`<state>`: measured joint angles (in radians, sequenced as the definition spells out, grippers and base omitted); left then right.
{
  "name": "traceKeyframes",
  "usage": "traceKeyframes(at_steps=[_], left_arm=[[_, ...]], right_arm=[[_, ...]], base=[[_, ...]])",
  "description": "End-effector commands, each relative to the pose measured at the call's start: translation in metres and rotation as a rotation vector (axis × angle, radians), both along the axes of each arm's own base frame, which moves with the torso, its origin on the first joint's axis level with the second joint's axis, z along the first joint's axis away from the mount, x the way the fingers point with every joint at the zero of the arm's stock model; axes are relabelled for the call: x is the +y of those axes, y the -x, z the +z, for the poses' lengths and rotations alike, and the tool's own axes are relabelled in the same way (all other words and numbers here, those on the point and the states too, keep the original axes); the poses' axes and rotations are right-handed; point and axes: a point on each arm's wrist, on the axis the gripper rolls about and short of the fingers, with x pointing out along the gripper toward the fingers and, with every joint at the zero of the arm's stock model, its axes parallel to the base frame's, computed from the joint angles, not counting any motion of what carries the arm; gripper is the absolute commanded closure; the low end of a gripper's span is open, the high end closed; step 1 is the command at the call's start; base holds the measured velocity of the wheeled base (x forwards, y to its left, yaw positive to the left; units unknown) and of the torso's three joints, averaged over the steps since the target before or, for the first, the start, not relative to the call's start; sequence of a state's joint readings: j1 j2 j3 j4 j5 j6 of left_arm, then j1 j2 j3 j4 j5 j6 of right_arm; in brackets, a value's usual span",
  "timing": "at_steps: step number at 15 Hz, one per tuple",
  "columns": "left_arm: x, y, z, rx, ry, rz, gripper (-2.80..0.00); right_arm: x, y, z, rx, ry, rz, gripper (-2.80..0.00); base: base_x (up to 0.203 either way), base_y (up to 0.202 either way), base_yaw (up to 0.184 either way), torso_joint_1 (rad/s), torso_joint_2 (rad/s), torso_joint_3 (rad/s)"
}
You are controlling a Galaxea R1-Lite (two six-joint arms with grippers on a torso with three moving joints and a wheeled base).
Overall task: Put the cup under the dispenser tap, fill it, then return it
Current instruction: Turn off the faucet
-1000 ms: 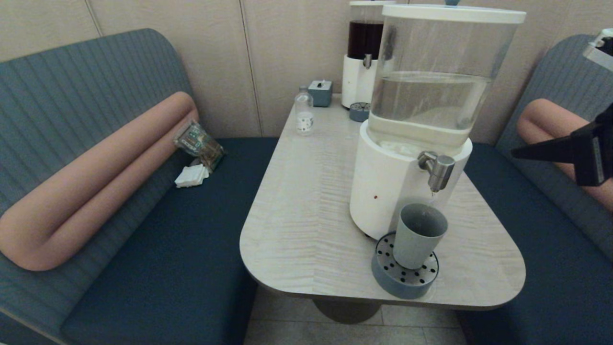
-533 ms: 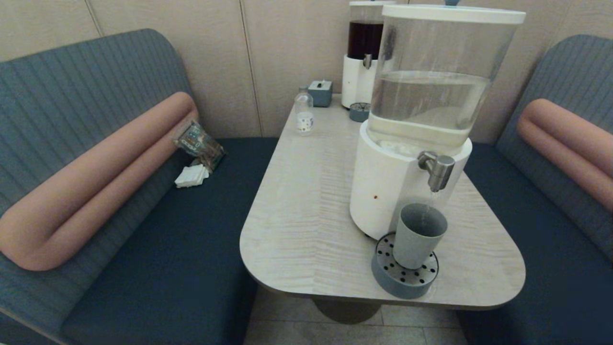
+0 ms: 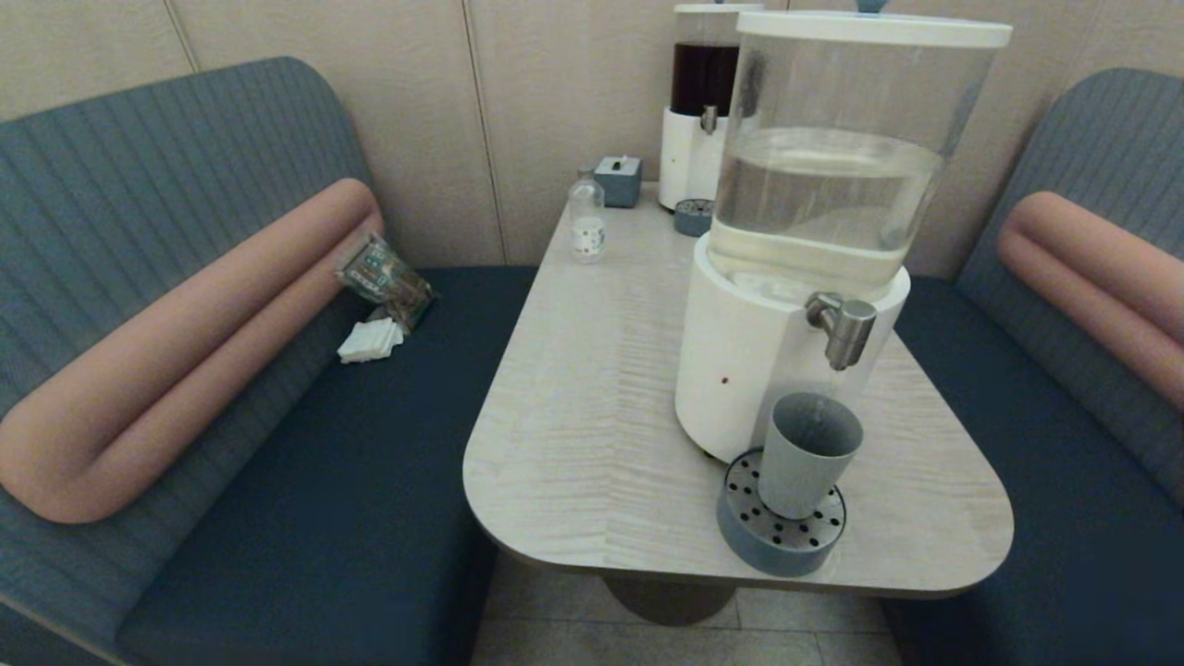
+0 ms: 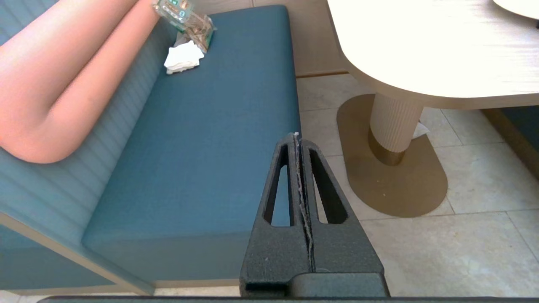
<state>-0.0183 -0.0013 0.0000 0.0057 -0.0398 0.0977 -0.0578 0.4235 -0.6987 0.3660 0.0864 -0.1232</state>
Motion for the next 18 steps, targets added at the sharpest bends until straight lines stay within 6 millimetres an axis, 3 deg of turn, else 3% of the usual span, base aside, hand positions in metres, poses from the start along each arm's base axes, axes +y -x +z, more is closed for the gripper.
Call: traceKeyframes(at_steps=[1,5,9,14,18], left_arm=[[0.0,0.0,0.0,-0.001,0.0,0.0,0.0],[0.0,0.0,0.0,-0.001,0.0,0.0,0.0],[0.0,0.0,0.0,-0.001,0.0,0.0,0.0],[0.0,0.0,0.0,-0.002,0.0,0.001,0.0],[0.0,0.0,0.0,-0.003,0.0,0.0,0.0]], right_arm=[[0.002,0.024,-0.021,-0.077,0.01,-0.013,0.0],[-0.003,0.023,-0.037,-0.027,0.016,0.088,0.0],[-0.002,0.019,-0.064,0.007,0.051,0.101,0.0],[-0.001,0.026,-0.108,-0.125,0.078,0.101,0.0],[-0.002,0.003,-0.139,-0.215,0.073,0.056,0.0]], base=[[0.0,0.0,0.0,0.0,0.0,0.0],[0.0,0.0,0.0,0.0,0.0,0.0],[0.0,0.0,0.0,0.0,0.0,0.0],[0.0,0.0,0.0,0.0,0.0,0.0],[0.0,0.0,0.0,0.0,0.0,0.0]])
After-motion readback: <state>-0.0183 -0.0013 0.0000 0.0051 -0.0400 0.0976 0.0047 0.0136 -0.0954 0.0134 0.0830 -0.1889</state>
